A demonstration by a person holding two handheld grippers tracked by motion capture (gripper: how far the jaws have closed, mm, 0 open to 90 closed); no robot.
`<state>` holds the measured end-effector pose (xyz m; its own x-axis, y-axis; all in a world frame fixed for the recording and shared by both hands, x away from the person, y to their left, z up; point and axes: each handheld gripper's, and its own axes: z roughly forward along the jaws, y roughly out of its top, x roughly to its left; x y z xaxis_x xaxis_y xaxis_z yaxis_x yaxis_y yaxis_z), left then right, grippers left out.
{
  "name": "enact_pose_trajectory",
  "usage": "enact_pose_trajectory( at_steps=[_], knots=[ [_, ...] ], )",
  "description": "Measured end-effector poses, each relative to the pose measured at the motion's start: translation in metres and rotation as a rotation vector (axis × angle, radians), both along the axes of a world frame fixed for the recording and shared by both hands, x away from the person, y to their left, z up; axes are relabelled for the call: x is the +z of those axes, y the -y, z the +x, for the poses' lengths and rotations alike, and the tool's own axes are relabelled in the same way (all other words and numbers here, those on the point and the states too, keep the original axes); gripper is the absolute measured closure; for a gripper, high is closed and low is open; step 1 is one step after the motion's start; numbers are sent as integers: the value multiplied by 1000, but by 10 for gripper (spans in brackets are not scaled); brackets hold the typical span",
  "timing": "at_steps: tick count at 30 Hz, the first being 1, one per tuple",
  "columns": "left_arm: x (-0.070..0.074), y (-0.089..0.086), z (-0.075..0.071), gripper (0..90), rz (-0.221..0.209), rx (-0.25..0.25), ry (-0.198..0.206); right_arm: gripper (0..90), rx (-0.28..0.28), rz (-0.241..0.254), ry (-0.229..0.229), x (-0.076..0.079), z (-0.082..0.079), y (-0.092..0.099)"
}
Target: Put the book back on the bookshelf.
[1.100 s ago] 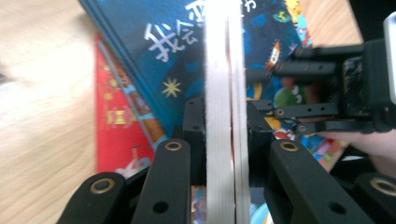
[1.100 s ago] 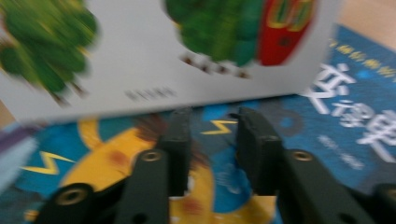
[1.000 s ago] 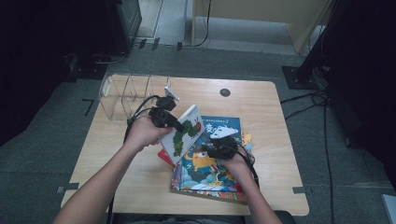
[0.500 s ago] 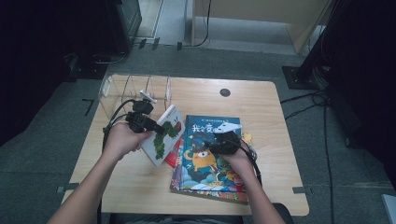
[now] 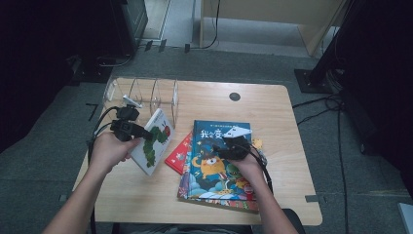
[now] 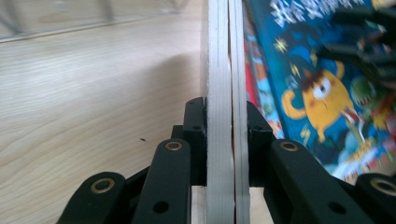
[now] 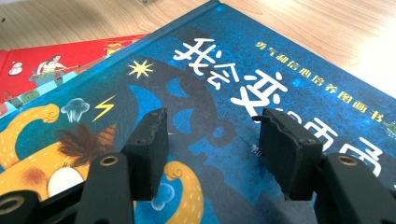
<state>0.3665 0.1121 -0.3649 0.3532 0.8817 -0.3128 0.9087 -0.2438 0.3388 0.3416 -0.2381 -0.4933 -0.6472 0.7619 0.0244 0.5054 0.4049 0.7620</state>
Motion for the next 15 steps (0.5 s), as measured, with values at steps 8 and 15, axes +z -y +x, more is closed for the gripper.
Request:
enact_pose_trajectory(
  at_steps=[8, 15],
  knots=[
    [5, 17, 23, 771, 57, 53, 15, 439, -10, 2, 0, 0, -1, -1],
    [6, 27, 43, 771, 77, 81, 6, 441, -10, 3, 3, 0, -2, -1]
  ],
)
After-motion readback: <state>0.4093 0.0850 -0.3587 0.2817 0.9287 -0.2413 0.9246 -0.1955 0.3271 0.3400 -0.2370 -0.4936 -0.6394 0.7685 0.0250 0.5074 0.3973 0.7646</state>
